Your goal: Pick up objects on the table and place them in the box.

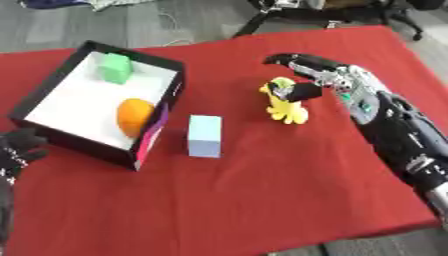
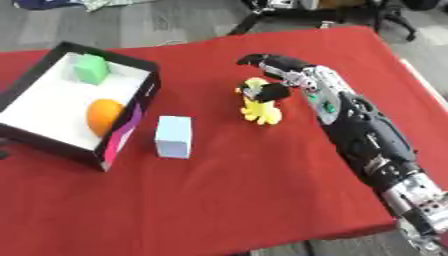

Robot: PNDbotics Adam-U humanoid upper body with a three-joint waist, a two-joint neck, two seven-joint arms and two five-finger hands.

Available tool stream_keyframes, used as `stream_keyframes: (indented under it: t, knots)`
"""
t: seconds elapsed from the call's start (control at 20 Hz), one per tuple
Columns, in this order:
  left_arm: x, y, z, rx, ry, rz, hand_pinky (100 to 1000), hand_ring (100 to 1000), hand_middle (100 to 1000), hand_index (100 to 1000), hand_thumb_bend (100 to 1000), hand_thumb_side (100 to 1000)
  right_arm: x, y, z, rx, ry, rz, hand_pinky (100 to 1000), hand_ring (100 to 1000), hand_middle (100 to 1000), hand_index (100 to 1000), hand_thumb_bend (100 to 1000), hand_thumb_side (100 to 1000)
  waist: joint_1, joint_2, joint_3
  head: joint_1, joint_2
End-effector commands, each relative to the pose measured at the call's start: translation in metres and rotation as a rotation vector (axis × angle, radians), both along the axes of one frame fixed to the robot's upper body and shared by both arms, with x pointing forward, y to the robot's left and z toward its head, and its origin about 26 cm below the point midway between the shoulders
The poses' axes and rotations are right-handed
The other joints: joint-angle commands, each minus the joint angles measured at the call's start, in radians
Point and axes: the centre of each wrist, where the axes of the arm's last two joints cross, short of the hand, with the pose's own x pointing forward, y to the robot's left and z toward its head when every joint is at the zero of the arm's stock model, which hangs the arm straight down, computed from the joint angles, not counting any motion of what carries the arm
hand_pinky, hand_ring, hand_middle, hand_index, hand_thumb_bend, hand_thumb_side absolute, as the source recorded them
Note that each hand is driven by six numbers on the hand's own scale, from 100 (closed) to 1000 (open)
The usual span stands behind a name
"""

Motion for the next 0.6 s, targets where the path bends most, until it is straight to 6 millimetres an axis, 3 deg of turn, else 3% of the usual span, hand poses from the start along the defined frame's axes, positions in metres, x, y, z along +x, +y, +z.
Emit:
stream_keyframes:
  t: [0.05,0.1,0.15,0.2,0.25,0.45,0.6]
  knots:
    - [0.001,0.002,0.008,0.006,-0.03,0.002,743,736,591,727,100,934,-0.002,-0.019,0.006,-0.079,0.019,-0.065,1000,986,974,995,100,839,0.011,-0.027,-0.001,-0.003,-0.002]
    - [0.001,0.002,0.008,0.007,-0.029,0.002,743,736,591,727,100,934,-0.002,-0.02,0.003,-0.093,0.035,-0.071,973,961,957,988,100,791,0.01,-0.027,-0.001,-0.003,-0.002]
    - [0.001,0.002,0.008,0.007,-0.029,0.002,743,736,591,727,100,934,-0.002,-0.021,0.001,-0.107,0.049,-0.075,922,905,922,968,100,667,0.01,-0.027,-0.001,-0.003,-0.002]
    - [0.001,0.002,0.008,0.007,-0.03,0.002,743,736,591,727,100,934,-0.002,-0.022,0.0,-0.12,0.056,-0.076,884,859,885,948,100,523,0.011,-0.027,-0.001,-0.003,-0.002]
    - [0.001,0.002,0.008,0.007,-0.03,0.001,743,736,591,727,100,934,-0.002,-0.021,0.0,-0.129,0.057,-0.075,839,787,824,912,100,280,0.011,-0.026,-0.001,-0.003,-0.002]
    - [0.001,0.001,0.008,0.007,-0.03,0.001,743,737,592,727,100,934,0.0,-0.017,0.007,-0.126,-0.025,-0.066,686,513,531,673,100,238,0.011,-0.025,-0.001,-0.005,-0.002]
    - [0.0,0.002,0.008,0.007,-0.03,0.002,743,737,592,727,100,934,0.001,-0.011,0.017,-0.06,-0.148,-0.052,603,384,354,527,100,208,0.011,-0.025,-0.001,-0.005,-0.002]
